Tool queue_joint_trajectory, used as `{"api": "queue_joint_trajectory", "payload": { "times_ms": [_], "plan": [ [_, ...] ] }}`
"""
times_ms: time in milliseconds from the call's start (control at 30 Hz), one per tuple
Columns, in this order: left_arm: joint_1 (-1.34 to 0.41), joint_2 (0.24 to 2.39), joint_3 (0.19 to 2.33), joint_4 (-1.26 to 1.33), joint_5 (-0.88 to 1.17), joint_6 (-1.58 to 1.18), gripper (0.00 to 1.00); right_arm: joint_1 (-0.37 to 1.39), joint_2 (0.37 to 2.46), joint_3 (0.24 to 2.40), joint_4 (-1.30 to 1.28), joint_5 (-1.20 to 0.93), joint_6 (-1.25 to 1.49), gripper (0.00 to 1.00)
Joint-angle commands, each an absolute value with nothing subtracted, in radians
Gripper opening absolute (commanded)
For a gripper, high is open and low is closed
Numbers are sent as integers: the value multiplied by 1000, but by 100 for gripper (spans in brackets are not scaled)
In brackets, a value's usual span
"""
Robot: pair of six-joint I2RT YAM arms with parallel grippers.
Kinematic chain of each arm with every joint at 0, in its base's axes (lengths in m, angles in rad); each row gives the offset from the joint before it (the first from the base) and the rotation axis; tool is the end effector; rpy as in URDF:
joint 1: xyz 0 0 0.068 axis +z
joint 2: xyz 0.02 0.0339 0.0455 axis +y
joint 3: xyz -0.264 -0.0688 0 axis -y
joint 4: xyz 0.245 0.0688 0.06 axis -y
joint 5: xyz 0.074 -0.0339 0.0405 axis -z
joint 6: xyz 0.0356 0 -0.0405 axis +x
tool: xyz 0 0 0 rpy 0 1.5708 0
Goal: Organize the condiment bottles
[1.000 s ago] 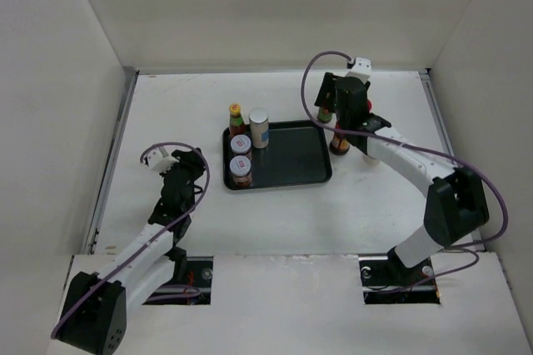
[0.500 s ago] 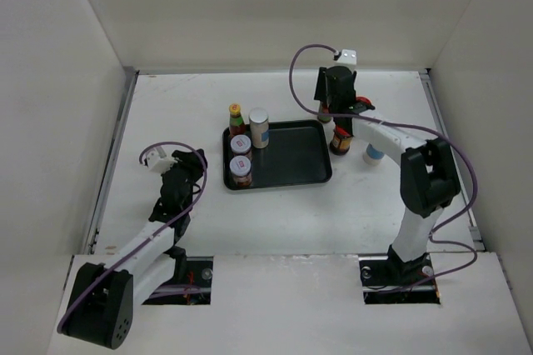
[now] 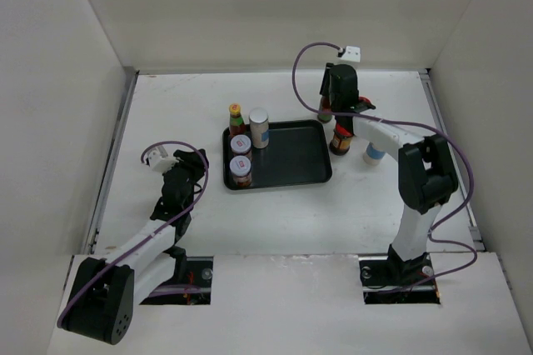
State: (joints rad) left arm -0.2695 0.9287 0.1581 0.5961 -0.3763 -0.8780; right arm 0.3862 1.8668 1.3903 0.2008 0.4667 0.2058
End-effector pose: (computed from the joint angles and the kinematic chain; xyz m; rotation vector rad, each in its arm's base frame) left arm 0.1818 -0.0366 0.1787 -0.7859 1.5756 -0.5139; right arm 0.4174 0.1524 0.2782 0.1590 1.8094 -0.0120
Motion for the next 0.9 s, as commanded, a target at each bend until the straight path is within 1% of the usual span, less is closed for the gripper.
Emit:
{"api": "queue_joint_trajectory", "payload": {
  "times_ms": [0, 233, 400, 633, 867],
  "plan": [
    [-274, 911, 150, 653, -380, -870, 39, 386, 1790, 1379, 331, 457, 206, 35],
    [-280, 913, 147, 653, -387, -871, 39, 416, 1609, 1324, 394, 448, 198, 33],
    [-280, 913, 144, 653, -390, -876, 40, 482, 1546, 1255, 405, 440, 206, 33],
    [-304, 943, 152, 679, -399, -871, 42, 597, 1528, 1129, 480, 428, 285, 34],
    [-317, 954, 152, 687, -411, -867, 43, 650, 1592, 1141, 520, 391, 299, 34]
  ]
}}
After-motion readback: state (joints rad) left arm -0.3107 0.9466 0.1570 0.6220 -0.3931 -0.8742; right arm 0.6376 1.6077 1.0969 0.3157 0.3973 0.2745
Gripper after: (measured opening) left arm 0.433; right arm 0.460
